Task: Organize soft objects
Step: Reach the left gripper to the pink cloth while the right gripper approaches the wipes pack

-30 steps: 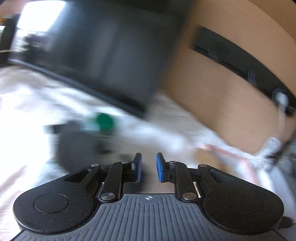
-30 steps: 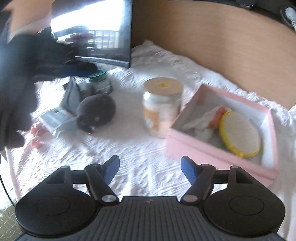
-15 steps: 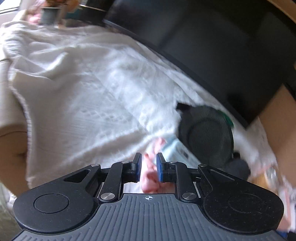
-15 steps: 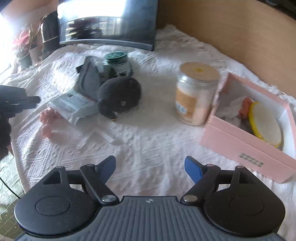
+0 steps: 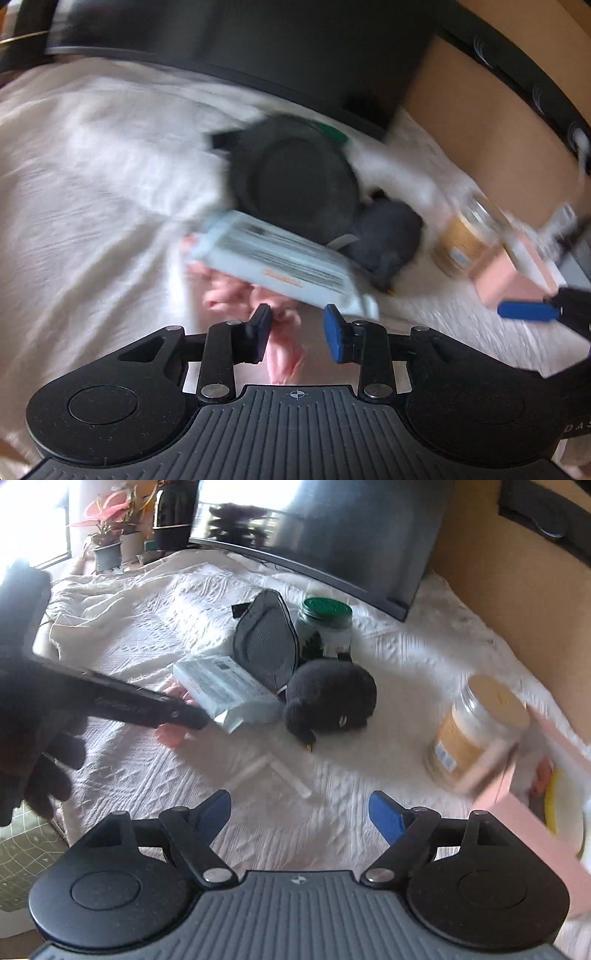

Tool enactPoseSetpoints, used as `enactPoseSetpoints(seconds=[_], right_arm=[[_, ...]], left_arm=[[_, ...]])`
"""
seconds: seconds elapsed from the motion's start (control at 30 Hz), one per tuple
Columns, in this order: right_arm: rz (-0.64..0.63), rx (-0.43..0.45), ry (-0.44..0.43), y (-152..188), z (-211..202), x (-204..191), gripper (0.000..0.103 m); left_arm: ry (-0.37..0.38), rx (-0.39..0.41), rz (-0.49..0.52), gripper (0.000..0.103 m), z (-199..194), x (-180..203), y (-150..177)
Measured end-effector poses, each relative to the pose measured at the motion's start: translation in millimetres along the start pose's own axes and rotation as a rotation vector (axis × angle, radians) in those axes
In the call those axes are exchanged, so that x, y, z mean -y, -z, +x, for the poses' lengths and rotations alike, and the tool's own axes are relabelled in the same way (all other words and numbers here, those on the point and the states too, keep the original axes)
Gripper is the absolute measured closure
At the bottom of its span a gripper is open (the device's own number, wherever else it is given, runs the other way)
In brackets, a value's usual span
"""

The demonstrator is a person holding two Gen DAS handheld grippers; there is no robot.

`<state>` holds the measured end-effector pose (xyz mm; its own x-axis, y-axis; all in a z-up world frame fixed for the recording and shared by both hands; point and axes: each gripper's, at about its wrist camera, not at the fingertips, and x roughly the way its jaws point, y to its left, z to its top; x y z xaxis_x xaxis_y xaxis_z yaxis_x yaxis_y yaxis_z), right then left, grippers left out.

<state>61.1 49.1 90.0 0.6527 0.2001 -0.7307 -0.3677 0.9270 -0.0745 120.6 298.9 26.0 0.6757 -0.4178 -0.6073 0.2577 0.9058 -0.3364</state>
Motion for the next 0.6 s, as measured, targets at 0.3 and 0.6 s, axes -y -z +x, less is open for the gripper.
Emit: enactPoseSetpoints(seconds=[0.3, 0.6], right_arm=[[-0.066, -0.054, -0.310, -90.8, 78.5, -15.2, 0.017], [-0.119, -0.178, -0.300, -118.7, 158.3, -37.9, 0.007]], left_arm=[[-0.153, 0.086, -0.319, 0.069, -51.9, -22.3, 21.4], [-0.108, 0.054, -0.283, 0.069, -83.2, -17.0, 49.6]])
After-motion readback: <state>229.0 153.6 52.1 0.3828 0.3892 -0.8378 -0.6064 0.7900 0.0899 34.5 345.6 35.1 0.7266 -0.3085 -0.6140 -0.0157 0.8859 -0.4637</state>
